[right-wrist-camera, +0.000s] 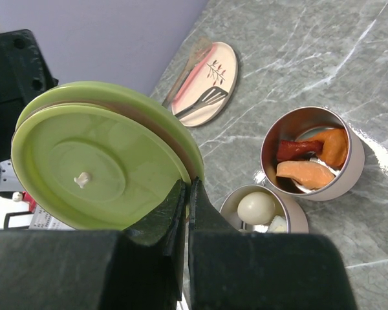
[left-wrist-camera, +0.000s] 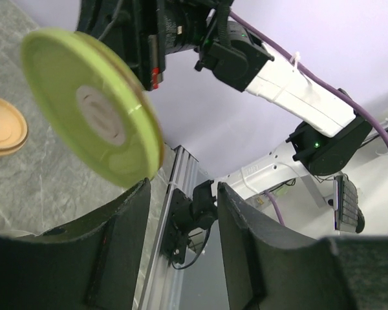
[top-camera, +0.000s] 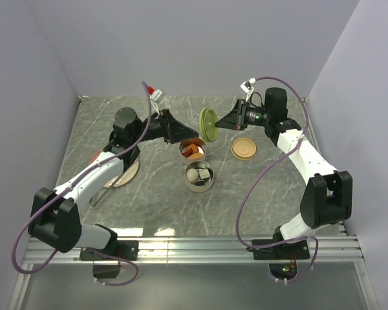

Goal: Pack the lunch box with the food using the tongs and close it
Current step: Pass the lid of the lunch box from the right arm to the left

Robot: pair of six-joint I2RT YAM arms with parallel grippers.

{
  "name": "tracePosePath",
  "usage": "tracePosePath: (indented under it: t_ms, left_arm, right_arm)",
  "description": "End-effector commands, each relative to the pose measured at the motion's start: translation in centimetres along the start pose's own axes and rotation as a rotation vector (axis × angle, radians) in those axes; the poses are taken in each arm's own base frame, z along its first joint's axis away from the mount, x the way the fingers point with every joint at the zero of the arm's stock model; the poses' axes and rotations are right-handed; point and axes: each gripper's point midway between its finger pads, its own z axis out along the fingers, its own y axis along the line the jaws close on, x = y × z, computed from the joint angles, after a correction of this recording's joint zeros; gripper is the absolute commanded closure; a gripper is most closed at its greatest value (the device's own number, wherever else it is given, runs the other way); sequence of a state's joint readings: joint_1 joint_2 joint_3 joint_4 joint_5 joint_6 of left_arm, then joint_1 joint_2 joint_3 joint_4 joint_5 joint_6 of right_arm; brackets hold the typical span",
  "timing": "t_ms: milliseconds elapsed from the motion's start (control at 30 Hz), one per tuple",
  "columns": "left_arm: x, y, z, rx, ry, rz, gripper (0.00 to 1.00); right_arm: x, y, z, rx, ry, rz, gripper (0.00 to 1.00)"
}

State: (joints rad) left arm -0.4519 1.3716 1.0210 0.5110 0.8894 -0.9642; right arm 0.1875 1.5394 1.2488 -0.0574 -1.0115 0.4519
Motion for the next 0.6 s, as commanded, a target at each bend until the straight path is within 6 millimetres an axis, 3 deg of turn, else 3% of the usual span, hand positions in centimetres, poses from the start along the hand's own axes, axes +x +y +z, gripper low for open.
tracePosePath:
  t_ms: [0,167,567]
  left_arm:
    - [-1.3,-0.2,-1.9,-0.014,-0.068,0.011,0.48]
    - [-1.3,0.6,-2.1,-0.026,-0.065,-0.001,0.48]
    - [-1.2,-0.6,-0.1,0.085,-0.046,-0.021,0.49]
  right_arm:
    - [-1.1,2.3,-0.6,-0.029,-0.028,-0.073,1.00]
    - [-0.8,2.3,-0.4,-0.039,-0.015,-0.068,1.00]
    - [0.1,3.5,0.5,-0.055,0.021,-0.100,1.00]
